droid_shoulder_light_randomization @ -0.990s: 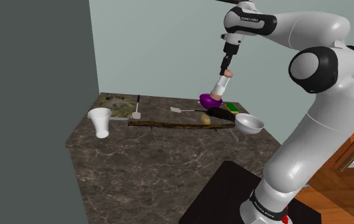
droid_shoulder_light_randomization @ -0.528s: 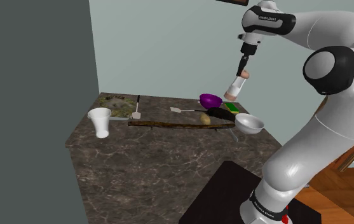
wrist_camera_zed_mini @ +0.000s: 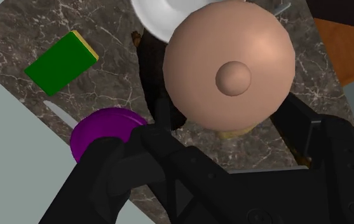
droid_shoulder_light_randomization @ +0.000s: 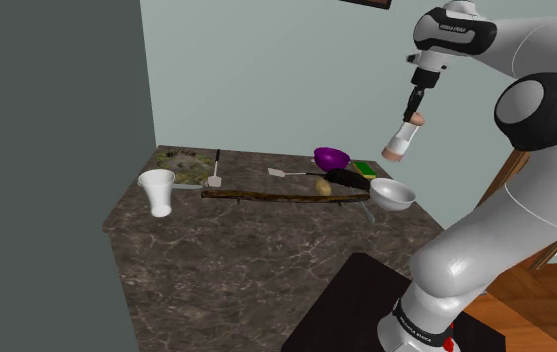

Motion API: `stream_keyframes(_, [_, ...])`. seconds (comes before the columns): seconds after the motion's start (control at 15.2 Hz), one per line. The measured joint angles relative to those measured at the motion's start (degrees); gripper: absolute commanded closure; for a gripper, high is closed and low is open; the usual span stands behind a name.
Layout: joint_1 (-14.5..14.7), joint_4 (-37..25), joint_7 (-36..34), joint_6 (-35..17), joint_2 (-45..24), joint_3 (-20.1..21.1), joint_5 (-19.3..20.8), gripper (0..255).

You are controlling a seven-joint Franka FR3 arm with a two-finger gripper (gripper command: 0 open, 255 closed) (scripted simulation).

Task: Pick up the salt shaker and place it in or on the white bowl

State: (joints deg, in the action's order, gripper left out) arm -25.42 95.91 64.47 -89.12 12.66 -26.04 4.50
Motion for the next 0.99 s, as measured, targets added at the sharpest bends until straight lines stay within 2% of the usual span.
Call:
stream_keyframes(0.2, [-1.24, 0.06, 3.35, 0.06, 0.31, -2.13, 0.32, 255])
stream_keyframes(0.99, [-1.84, 11.83, 2.83, -8.74, 3.52, -2.08, 1.83, 255])
